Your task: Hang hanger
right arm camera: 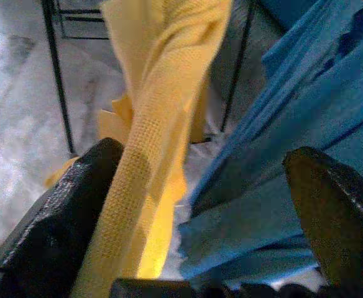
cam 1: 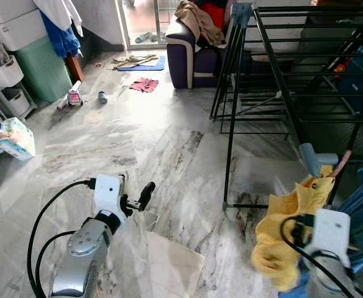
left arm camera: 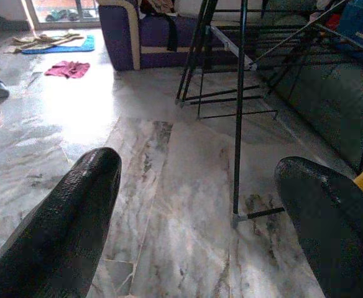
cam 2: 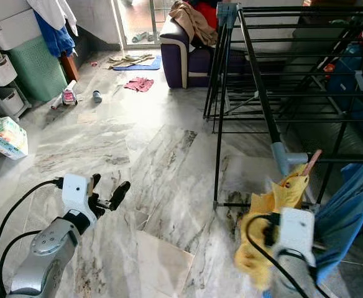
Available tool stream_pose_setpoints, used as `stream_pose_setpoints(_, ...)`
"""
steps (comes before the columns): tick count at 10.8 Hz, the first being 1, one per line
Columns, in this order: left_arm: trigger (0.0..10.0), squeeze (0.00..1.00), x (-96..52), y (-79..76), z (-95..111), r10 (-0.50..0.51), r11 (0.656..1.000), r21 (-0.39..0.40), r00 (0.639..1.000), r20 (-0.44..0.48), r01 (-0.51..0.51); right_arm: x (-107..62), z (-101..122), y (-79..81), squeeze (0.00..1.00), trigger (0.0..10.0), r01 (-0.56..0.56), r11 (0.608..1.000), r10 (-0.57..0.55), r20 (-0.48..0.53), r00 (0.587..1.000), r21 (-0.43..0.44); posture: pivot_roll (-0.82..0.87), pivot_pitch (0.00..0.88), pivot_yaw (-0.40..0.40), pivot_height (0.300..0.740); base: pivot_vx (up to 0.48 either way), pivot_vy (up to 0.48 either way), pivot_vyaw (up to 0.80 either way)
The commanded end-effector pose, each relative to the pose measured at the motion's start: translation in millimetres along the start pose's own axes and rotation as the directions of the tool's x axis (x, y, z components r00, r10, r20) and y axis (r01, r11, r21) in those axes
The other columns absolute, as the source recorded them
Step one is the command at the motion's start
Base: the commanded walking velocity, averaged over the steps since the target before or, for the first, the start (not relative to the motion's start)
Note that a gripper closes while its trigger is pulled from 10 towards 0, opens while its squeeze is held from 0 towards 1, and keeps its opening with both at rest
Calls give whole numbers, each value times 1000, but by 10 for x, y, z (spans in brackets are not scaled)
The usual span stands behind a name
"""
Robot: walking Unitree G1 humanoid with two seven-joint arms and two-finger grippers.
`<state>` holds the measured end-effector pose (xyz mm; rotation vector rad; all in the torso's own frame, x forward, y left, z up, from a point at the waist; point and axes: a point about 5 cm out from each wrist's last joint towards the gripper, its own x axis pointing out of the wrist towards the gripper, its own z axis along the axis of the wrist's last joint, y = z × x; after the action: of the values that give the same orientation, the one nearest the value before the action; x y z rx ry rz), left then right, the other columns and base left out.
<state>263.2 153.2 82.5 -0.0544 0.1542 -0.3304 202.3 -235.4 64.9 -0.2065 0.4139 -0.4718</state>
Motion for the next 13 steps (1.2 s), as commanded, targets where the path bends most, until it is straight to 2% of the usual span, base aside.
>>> stream_pose_setpoints(1, 10000, 0, 6, -2, -12, -11, 1000, 3, 1000, -18, 11, -14, -1, -62, 0, 10000, 32, 998, -32, -7, 999, -47, -102, 51, 50, 740, 0, 0, 0)
stream_pose_setpoints(2, 10000, 0, 8, -6, -9, -13, 1000, 2, 1000, -18, 13, -17, -17, -104, 0, 10000, 48, 998, -49, -14, 999, -51, -102, 51, 50, 740, 0, 0, 0)
stream_pose_setpoints(3, 10000, 0, 26, -10, 0, -15, 1000, -1, 1000, -15, 15, 8, -29, -213, 0, 10000, 66, 997, -67, -17, 998, -51, -112, 52, 51, 740, 0, 0, 0)
stream_pose_setpoints(5, 10000, 0, 46, -31, -16, -21, 1000, -2, 1000, -19, 21, 79, 8, -136, 0, 10000, -28, 999, 27, -19, 999, -25, -118, 51, 52, 740, 0, 0, 0)
stream_pose_setpoints(6, 10000, 0, 61, -43, -10, -21, 1000, -2, 1000, -19, 21, 135, 16, -73, 0, 9608, -75, 997, 74, -38, 997, -17, -111, 47, 48, 740, 0, 0, 0)
stream_pose_setpoints(7, 10000, 0, 58, -38, -6, -21, 1000, -3, 1000, -19, 21, 176, 84, -63, 0, 0, -74, 997, 74, -16, 997, 3, -110, 47, 48, 740, 0, 0, 0)
stream_pose_setpoints(11, 10000, 0, 62, -49, -23, -21, 1000, -14, 999, -25, 21, 167, 147, 59, 0, 0, -134, 989, 135, -13, 991, 66, -107, 43, 41, 740, 0, 0, 0)
stream_pose_setpoints(12, 10000, 0, 69, -47, -28, -22, 1000, -17, 999, -29, 21, 105, 136, 134, 0, 8157, -184, 979, 187, -28, 982, 86, -113, 41, 43, 740, 0, 0, 0)
stream_pose_setpoints(13, 10000, 0, 74, -52, -31, -26, 1000, -18, 999, -32, 25, 56, 131, 195, 0, 10000, -219, 972, 222, -36, 974, 87, -114, 40, 44, 740, 0, 0, 0)
